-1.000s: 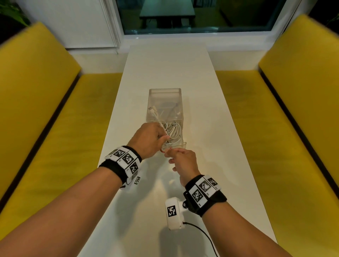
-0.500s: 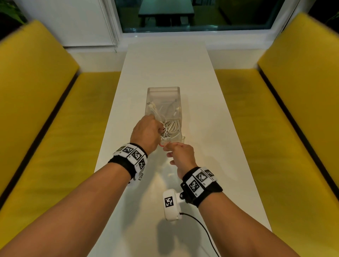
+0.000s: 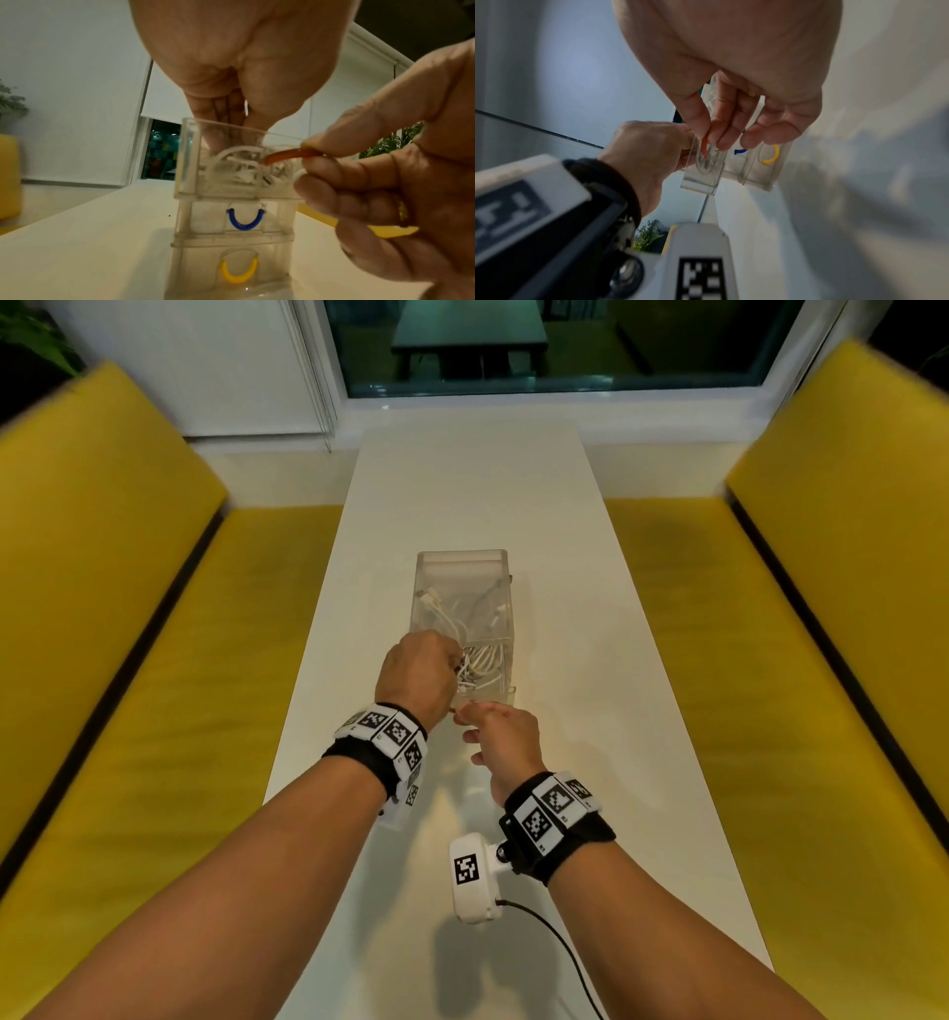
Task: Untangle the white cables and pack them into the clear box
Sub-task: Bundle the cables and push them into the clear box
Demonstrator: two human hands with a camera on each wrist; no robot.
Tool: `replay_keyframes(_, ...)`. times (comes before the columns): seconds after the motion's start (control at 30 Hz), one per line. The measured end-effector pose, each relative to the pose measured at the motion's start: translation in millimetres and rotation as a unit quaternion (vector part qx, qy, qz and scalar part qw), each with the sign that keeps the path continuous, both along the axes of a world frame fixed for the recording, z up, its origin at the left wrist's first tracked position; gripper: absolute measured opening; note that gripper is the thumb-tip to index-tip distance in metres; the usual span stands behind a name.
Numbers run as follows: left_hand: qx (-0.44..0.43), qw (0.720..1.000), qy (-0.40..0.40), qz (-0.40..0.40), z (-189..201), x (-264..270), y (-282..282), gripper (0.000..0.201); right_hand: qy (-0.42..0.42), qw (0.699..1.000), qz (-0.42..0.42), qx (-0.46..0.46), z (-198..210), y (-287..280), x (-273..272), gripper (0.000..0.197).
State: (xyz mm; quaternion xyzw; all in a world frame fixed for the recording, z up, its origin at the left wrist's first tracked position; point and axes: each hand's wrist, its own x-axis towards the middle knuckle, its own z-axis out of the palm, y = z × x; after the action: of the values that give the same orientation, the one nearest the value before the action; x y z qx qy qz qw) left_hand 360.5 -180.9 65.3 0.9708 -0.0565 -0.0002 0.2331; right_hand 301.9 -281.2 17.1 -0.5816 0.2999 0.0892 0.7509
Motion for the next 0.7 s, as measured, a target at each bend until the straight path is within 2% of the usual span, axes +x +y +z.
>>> replay_keyframes(0.17,-0.057,0.998,-0.035,0.018,1,-20,4,0.014,-0.007,1.000,0.003,0.005,-1,-1,1,0.007)
replay_keyframes(0.33,-0.026,0.999,0.005,0.031,2,-8,-3,0.016,-0.019,1.000,0.001,-0.002,-2,0,0,0.005)
replay_keyframes(0.53,0.030,0.999,0.016,0.015,-5,6,-14,0.020,-0.020,1.000,-0.006,0.010,-3,0,2,0.006)
replay_keyframes(0.7,-0.011,0.999,0.010,0.043,-5,9,-11,0.016,-0.017,1.000,-0.007,0.005,-2,-1,5,0.005)
